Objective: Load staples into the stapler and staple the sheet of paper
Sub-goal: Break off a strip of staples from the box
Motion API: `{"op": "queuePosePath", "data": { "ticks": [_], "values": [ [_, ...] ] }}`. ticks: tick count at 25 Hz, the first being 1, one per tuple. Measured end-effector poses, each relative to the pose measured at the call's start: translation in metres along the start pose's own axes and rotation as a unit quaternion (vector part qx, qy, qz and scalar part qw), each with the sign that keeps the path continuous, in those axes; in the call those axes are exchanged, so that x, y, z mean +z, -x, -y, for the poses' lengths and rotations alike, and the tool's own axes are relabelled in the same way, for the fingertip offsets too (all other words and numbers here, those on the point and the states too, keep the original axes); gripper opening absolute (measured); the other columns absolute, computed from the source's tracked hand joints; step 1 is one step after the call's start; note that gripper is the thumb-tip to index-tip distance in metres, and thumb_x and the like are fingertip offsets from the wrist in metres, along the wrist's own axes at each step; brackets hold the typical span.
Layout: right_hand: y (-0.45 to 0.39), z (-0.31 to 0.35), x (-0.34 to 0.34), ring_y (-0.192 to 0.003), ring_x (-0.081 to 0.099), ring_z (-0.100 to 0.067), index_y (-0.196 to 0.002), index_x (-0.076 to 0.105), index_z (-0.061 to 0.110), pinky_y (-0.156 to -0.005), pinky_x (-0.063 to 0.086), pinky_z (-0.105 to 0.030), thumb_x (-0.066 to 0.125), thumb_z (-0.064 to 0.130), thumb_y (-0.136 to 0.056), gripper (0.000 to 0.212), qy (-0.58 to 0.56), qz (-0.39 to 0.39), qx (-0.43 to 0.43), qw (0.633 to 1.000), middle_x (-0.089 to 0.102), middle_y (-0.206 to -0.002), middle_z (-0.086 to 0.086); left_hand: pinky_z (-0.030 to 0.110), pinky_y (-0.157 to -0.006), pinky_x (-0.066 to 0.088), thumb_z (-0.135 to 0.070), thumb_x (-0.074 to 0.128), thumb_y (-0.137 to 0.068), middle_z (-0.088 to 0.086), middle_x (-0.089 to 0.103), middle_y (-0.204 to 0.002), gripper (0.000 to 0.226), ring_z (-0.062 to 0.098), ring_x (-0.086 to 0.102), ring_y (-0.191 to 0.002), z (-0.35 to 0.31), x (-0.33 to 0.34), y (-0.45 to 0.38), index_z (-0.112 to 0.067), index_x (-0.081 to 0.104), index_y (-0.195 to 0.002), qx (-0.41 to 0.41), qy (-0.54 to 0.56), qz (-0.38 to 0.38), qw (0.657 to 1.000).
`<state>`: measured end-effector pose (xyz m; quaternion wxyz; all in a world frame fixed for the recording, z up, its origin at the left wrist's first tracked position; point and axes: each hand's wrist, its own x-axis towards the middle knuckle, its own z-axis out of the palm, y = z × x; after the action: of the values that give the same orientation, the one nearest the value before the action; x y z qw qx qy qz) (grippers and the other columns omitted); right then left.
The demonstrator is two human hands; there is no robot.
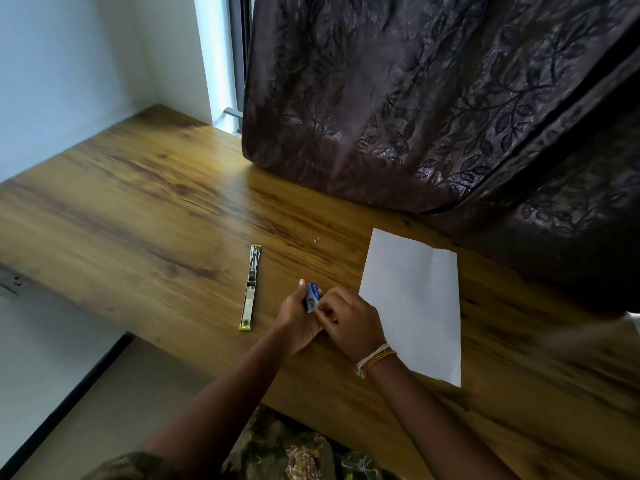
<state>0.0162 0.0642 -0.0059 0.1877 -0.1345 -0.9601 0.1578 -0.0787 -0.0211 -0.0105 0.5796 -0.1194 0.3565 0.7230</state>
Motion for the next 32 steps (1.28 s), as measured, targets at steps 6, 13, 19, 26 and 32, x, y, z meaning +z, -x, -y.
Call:
{"op": "queuePosePath", "data": {
  "ticks": [6, 13, 19, 26, 32],
  "values": [
    [-0.019, -0.007, -0.006, -0.111, 0.055, -0.010, -0.121, 0.059, 0.023, -0.092, 0.050, -0.024, 0.069, 0.031, -0.080, 0.043, -0.090, 0.085, 0.045, 0.991, 0.062, -0.120, 0.006, 0.033, -0.065, 0.056, -0.041, 0.032, -0.102, 0.018, 0.068, -0.100, 0.049, 0.025, 0.068, -0.085, -0.001, 0.003, 0.001, 0.000, 0.056, -0.115, -0.001, -0.007, 0.013, 1.000],
    [-0.053, -0.026, -0.014, -0.109, 0.056, -0.015, -0.125, 0.058, 0.015, -0.086, 0.048, -0.020, 0.076, 0.030, -0.076, 0.054, -0.135, 0.134, 0.154, 0.970, 0.054, -0.120, -0.002, 0.039, -0.084, 0.055, -0.038, 0.030, -0.104, 0.021, 0.071, -0.103, 0.048, 0.029, 0.069, -0.098, 0.000, 0.001, -0.002, -0.001, 0.054, -0.122, 0.005, -0.055, -0.001, 0.998],
    [-0.067, -0.067, -0.011, -0.113, 0.052, -0.023, -0.126, 0.054, 0.016, -0.086, 0.054, -0.035, 0.075, 0.042, -0.076, 0.060, 0.002, 0.097, 0.286, 0.953, 0.055, -0.123, -0.008, 0.038, -0.089, 0.056, -0.036, 0.028, -0.104, 0.025, 0.069, -0.113, 0.047, 0.033, 0.068, -0.105, 0.000, 0.000, -0.002, 0.000, 0.053, -0.122, 0.002, -0.070, 0.010, 0.998],
    [-0.041, -0.051, -0.016, -0.103, 0.059, -0.020, -0.111, 0.061, 0.011, -0.075, 0.053, -0.021, 0.067, 0.017, -0.086, 0.026, -0.081, 0.010, 0.254, 0.964, 0.054, -0.113, -0.010, 0.033, -0.053, 0.058, -0.015, 0.045, -0.100, 0.014, 0.062, -0.063, 0.025, 0.028, 0.068, -0.059, -0.023, -0.011, 0.007, 0.001, 0.056, -0.085, 0.099, -0.207, -0.031, 0.973],
    [-0.030, -0.040, -0.013, -0.103, 0.063, -0.017, -0.104, 0.071, 0.007, -0.089, 0.051, -0.022, 0.063, 0.001, -0.086, 0.021, -0.087, 0.147, 0.184, 0.968, 0.066, -0.111, -0.008, 0.021, -0.032, 0.043, -0.008, 0.049, -0.098, 0.002, 0.054, -0.044, 0.024, 0.015, 0.054, -0.033, -0.065, -0.020, 0.024, -0.003, 0.053, -0.074, 0.274, -0.208, -0.075, 0.936]
  ]
}}
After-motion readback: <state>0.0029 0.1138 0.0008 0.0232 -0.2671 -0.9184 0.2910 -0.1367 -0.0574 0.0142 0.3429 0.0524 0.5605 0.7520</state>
